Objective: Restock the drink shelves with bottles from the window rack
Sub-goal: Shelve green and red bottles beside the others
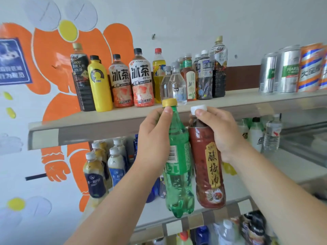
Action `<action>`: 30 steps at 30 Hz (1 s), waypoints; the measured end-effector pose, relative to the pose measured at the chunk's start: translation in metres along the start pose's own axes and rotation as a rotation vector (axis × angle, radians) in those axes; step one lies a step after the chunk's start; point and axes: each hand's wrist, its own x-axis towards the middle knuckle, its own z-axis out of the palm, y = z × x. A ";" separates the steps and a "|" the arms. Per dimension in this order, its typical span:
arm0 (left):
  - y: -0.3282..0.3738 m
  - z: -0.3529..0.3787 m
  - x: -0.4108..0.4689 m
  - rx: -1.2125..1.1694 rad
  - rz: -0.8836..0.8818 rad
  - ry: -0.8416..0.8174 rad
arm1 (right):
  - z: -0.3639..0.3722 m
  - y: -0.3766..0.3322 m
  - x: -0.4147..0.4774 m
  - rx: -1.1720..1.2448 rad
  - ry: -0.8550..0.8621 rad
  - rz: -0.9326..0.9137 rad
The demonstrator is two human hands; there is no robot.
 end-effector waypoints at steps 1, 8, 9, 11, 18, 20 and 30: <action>0.000 -0.004 -0.001 0.008 -0.001 -0.002 | 0.003 0.000 -0.002 0.024 0.002 -0.001; 0.003 -0.033 -0.015 0.047 0.009 0.005 | 0.025 -0.005 -0.022 0.053 0.001 -0.048; 0.004 -0.036 -0.018 0.054 0.007 0.003 | 0.026 -0.004 -0.026 0.048 0.013 -0.058; 0.003 -0.040 -0.027 0.079 0.009 -0.008 | 0.028 -0.002 -0.033 0.049 0.027 -0.070; -0.026 -0.049 -0.064 0.067 -0.063 -0.070 | 0.028 0.021 -0.057 0.067 0.041 0.015; -0.033 -0.049 -0.072 0.070 -0.065 -0.087 | 0.029 0.029 -0.065 0.056 0.049 0.041; -0.039 -0.057 -0.087 -0.010 -0.036 -0.145 | 0.041 0.034 -0.096 0.021 0.095 0.033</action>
